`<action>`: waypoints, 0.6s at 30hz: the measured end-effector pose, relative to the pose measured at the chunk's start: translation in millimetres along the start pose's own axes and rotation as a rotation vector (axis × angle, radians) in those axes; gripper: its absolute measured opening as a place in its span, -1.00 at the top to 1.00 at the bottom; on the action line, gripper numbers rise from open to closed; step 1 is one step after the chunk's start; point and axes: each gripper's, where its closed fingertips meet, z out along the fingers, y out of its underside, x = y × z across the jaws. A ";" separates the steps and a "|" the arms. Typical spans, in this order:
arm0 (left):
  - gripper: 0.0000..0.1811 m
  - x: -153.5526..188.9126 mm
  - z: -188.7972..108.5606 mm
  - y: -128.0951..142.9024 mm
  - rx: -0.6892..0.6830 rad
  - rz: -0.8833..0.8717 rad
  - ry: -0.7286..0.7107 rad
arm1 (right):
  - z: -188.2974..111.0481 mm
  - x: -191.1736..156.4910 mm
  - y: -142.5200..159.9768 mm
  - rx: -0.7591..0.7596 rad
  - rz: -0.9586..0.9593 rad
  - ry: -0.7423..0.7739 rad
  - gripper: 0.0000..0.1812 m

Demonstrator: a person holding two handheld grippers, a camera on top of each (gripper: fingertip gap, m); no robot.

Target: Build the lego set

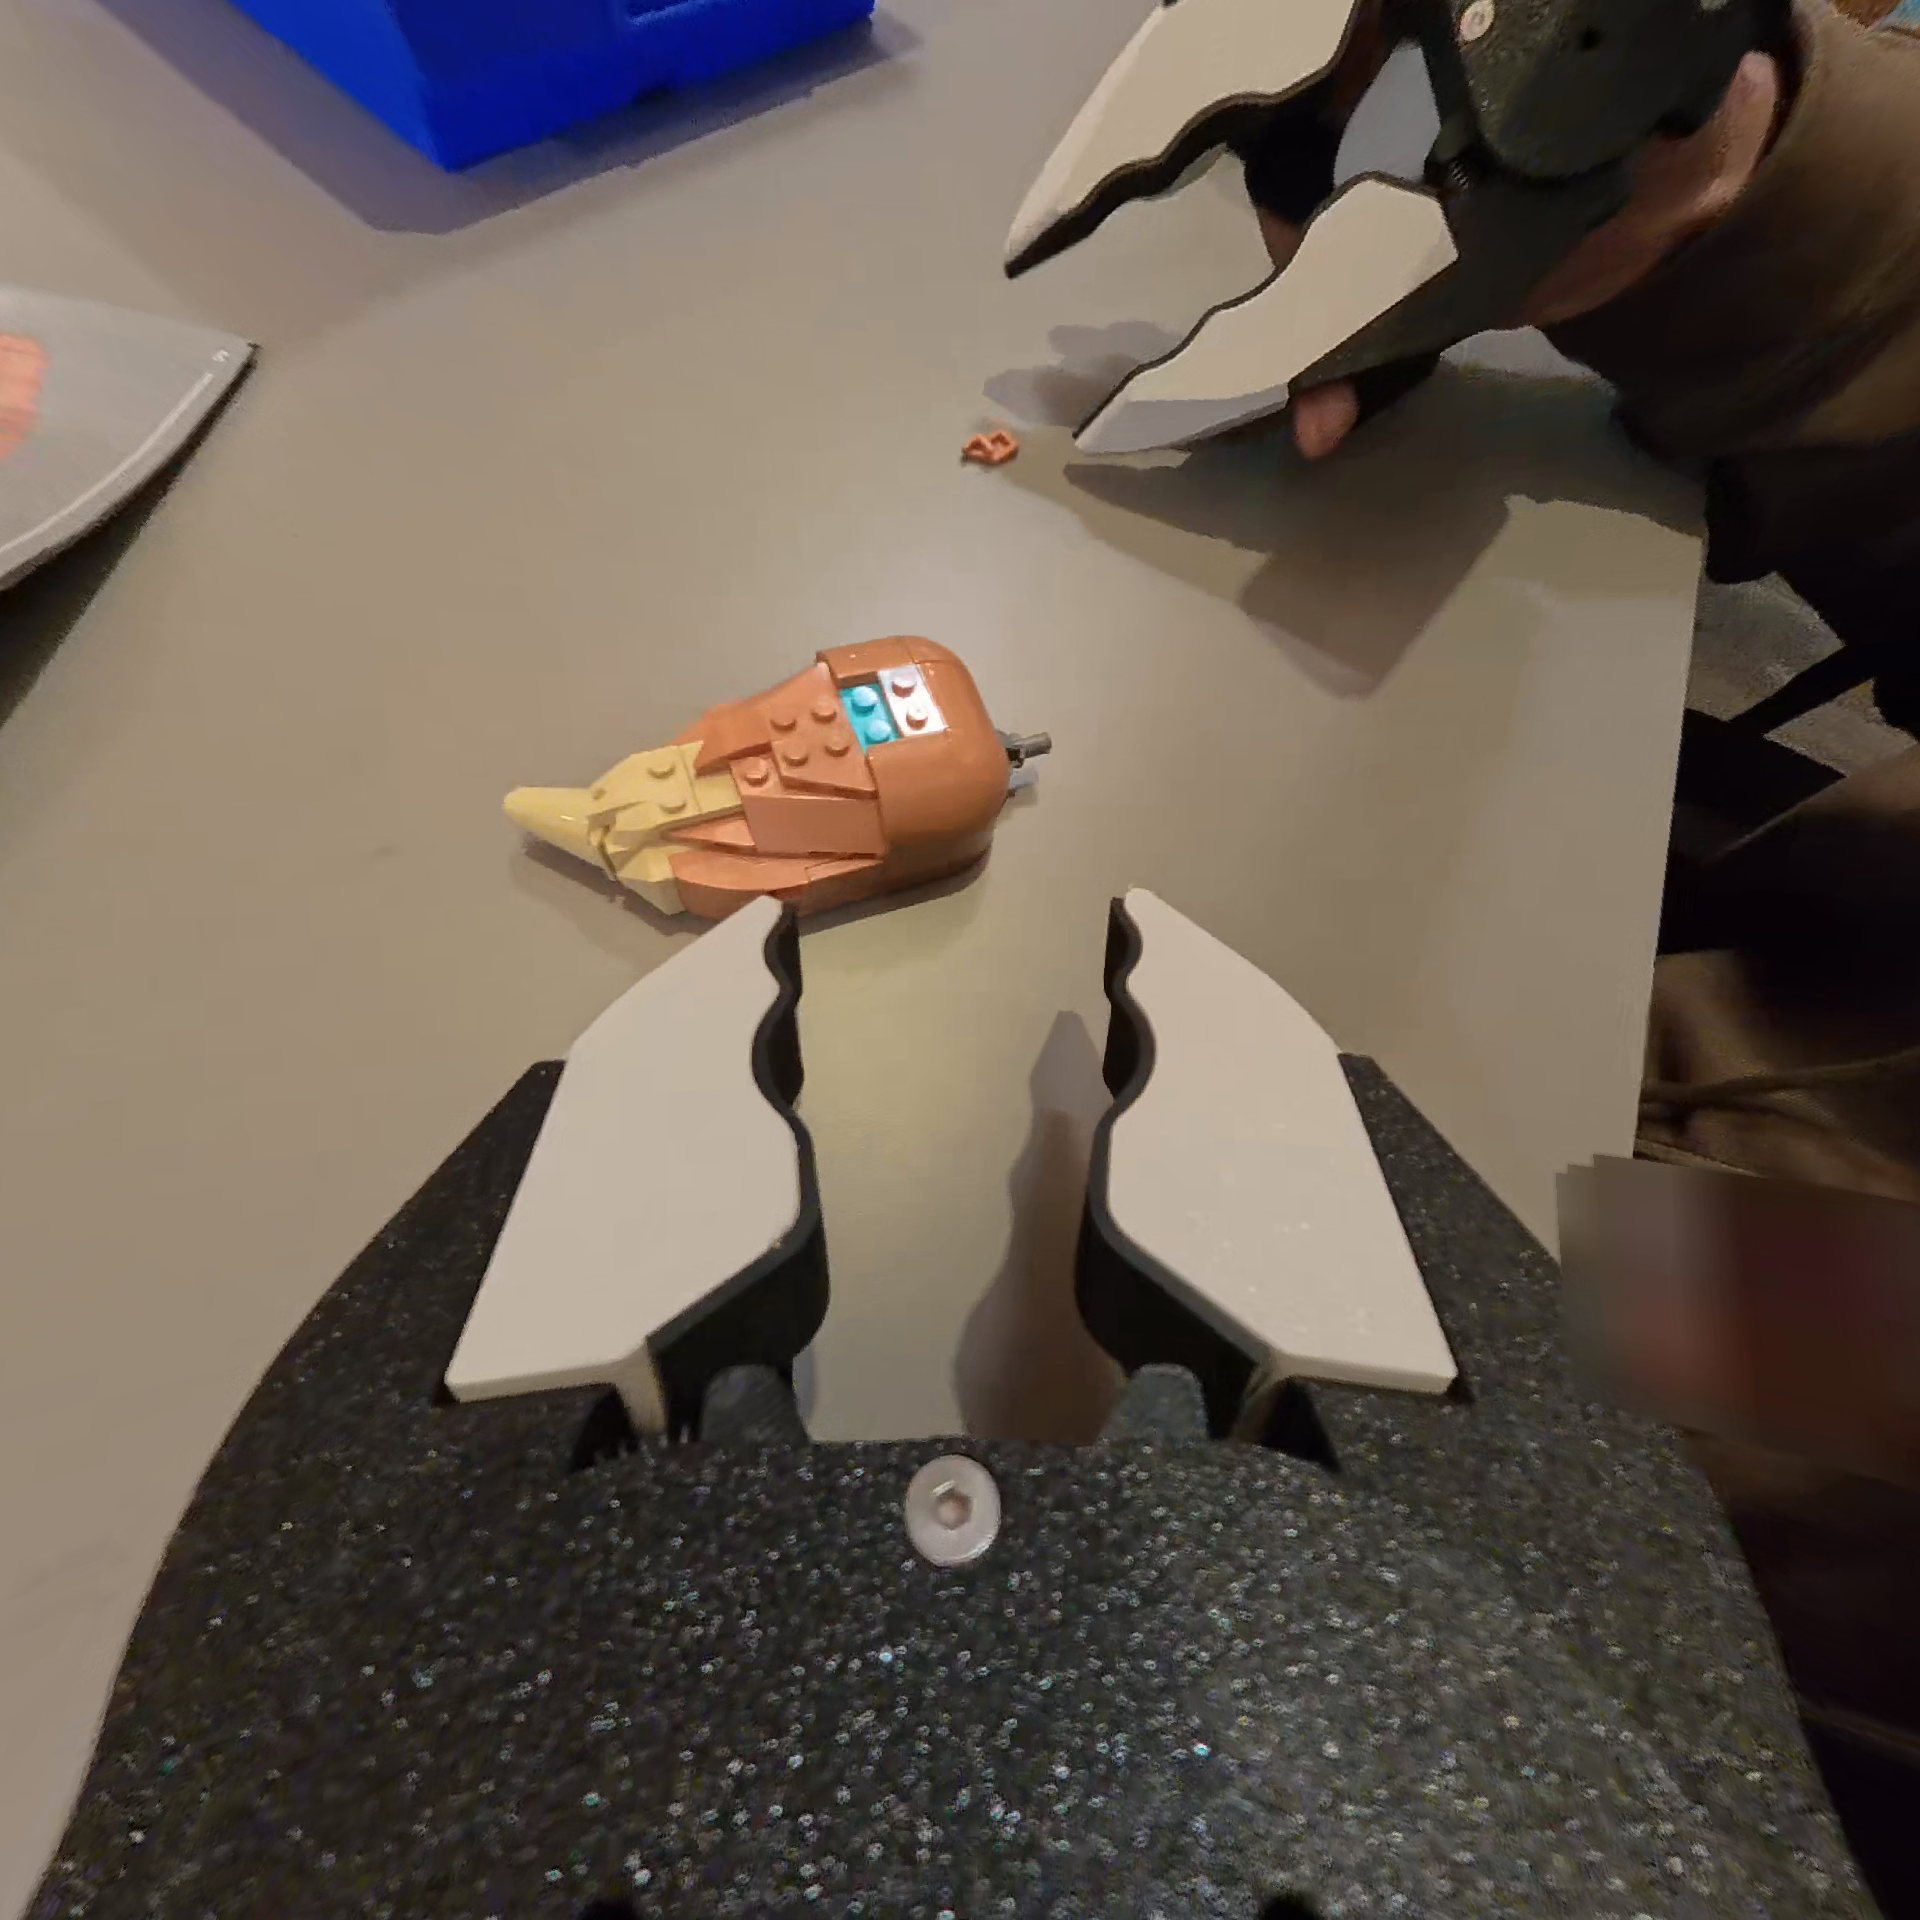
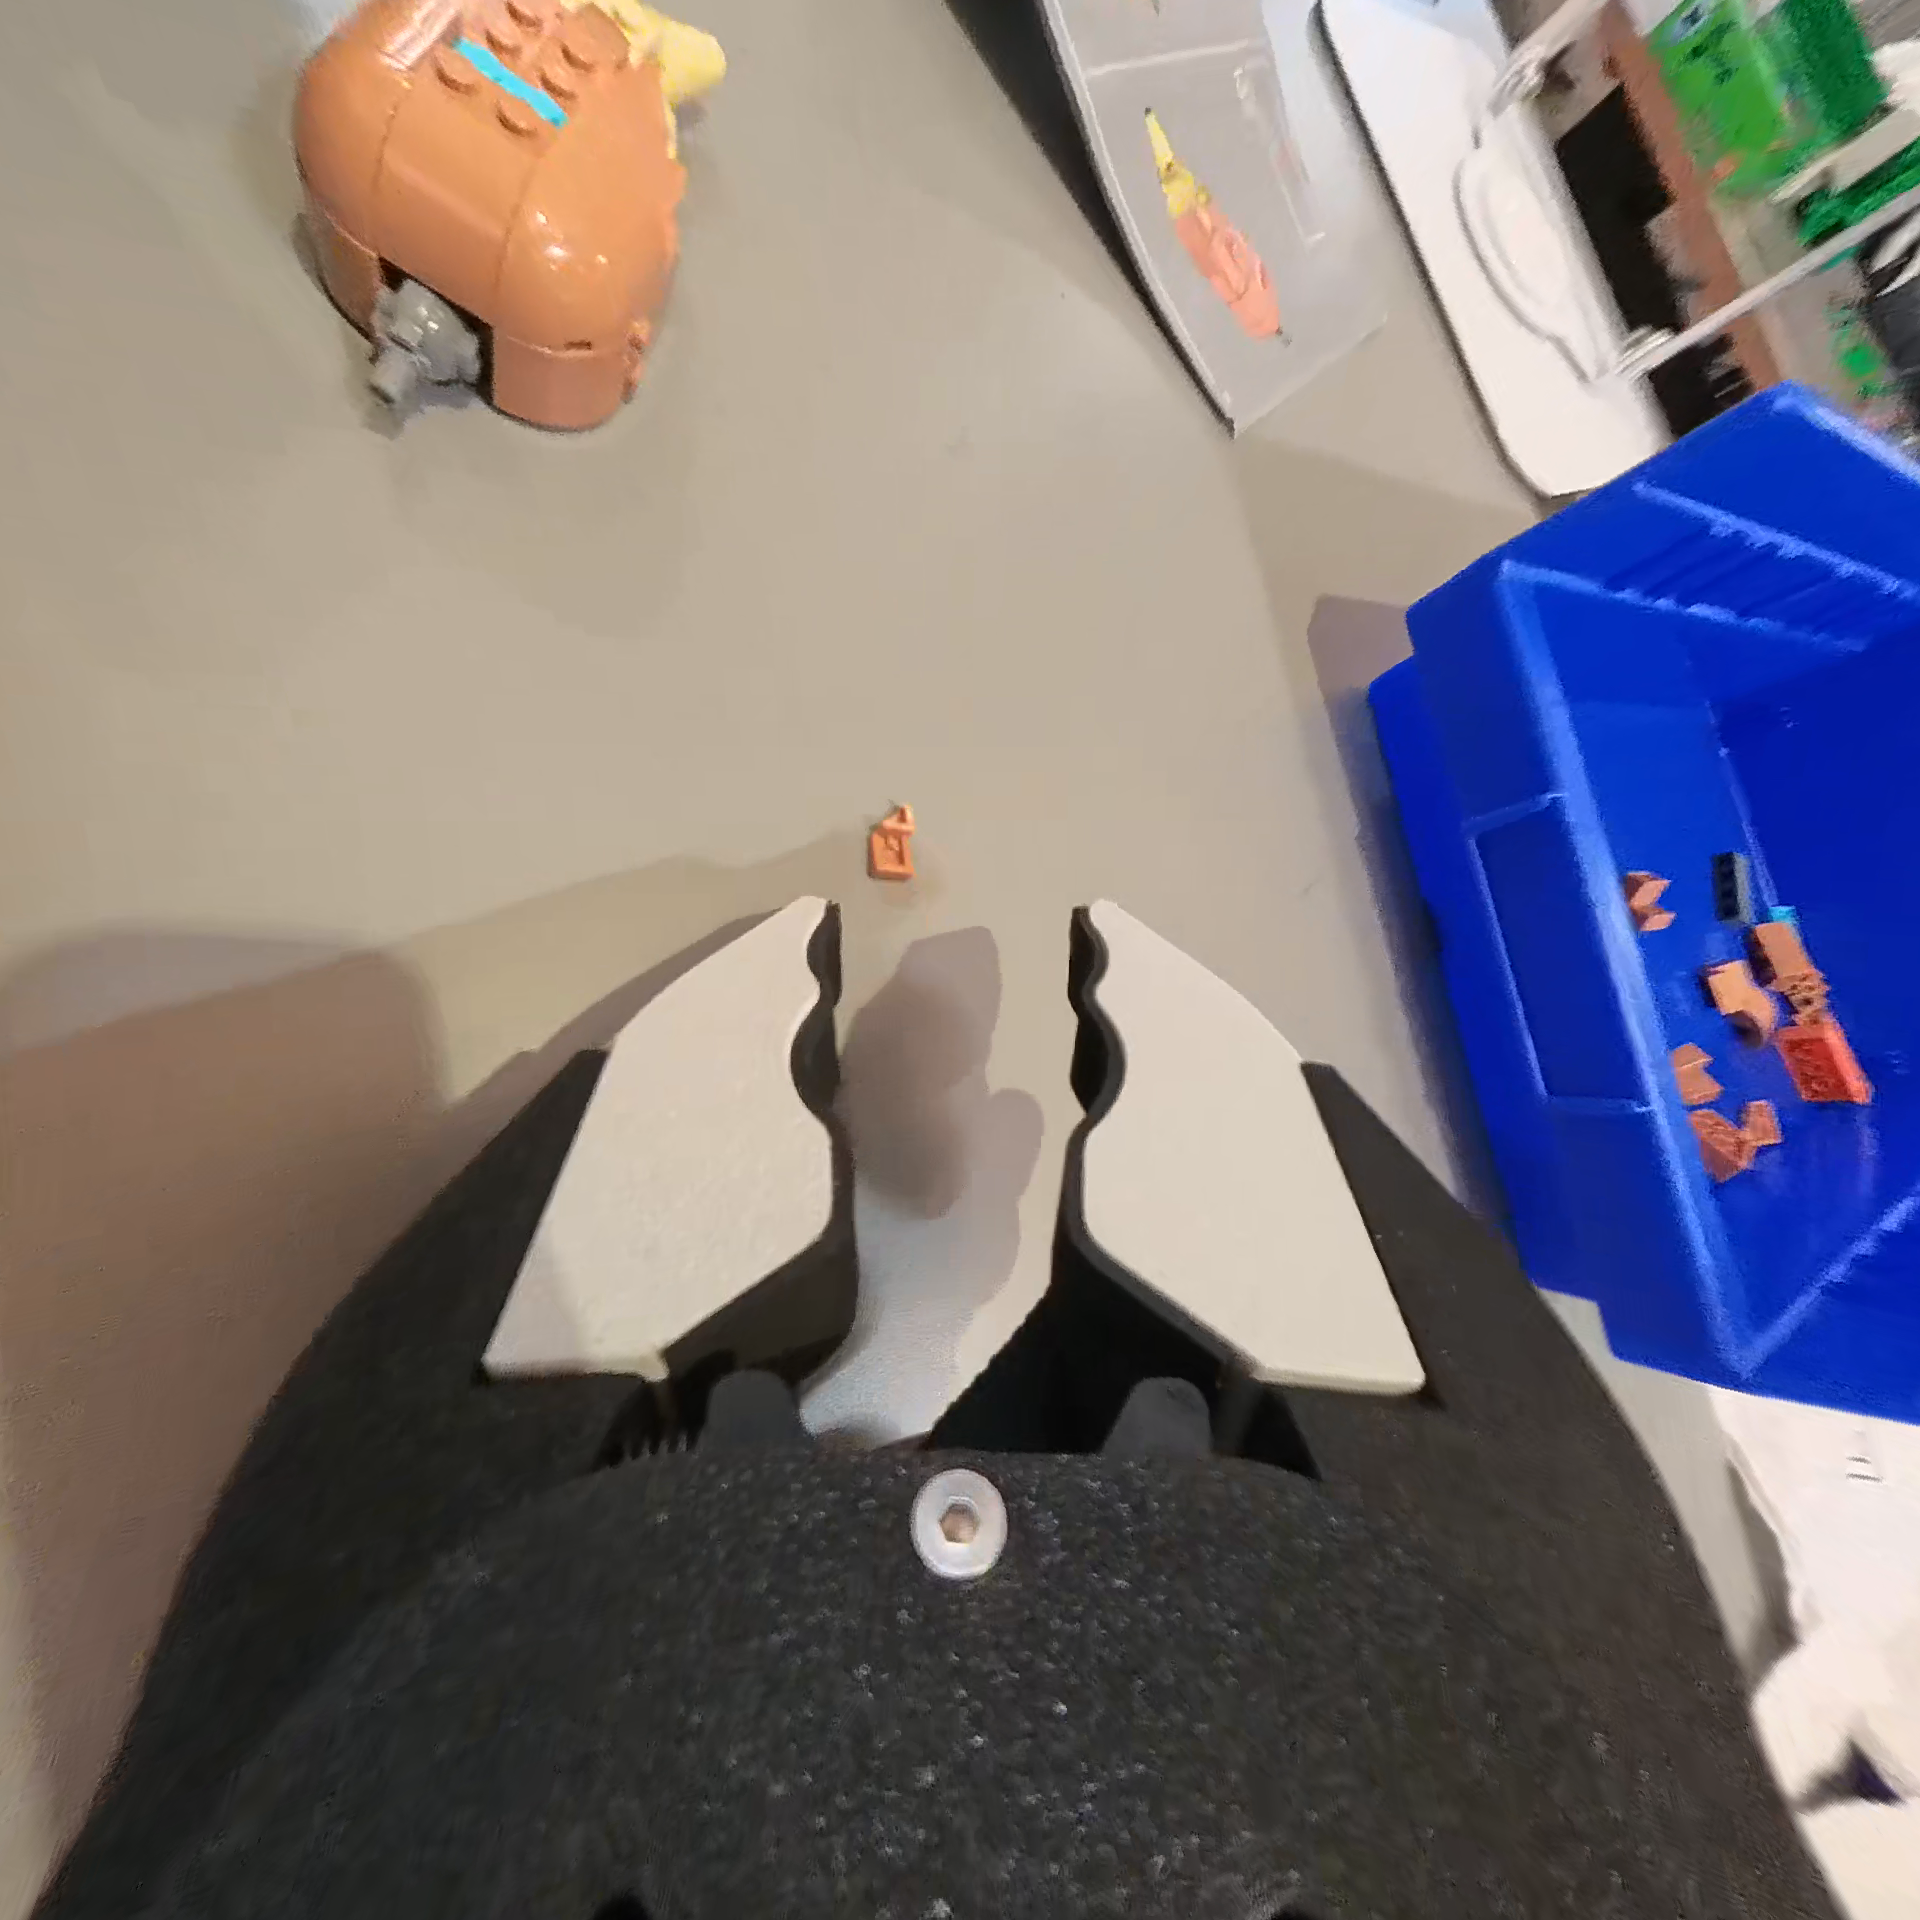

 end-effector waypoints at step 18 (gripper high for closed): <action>0.41 -12.3 -3.3 1.7 0.047 -0.028 0.068 | 20.5 -13.1 -3.7 -0.078 0.121 -0.283 0.92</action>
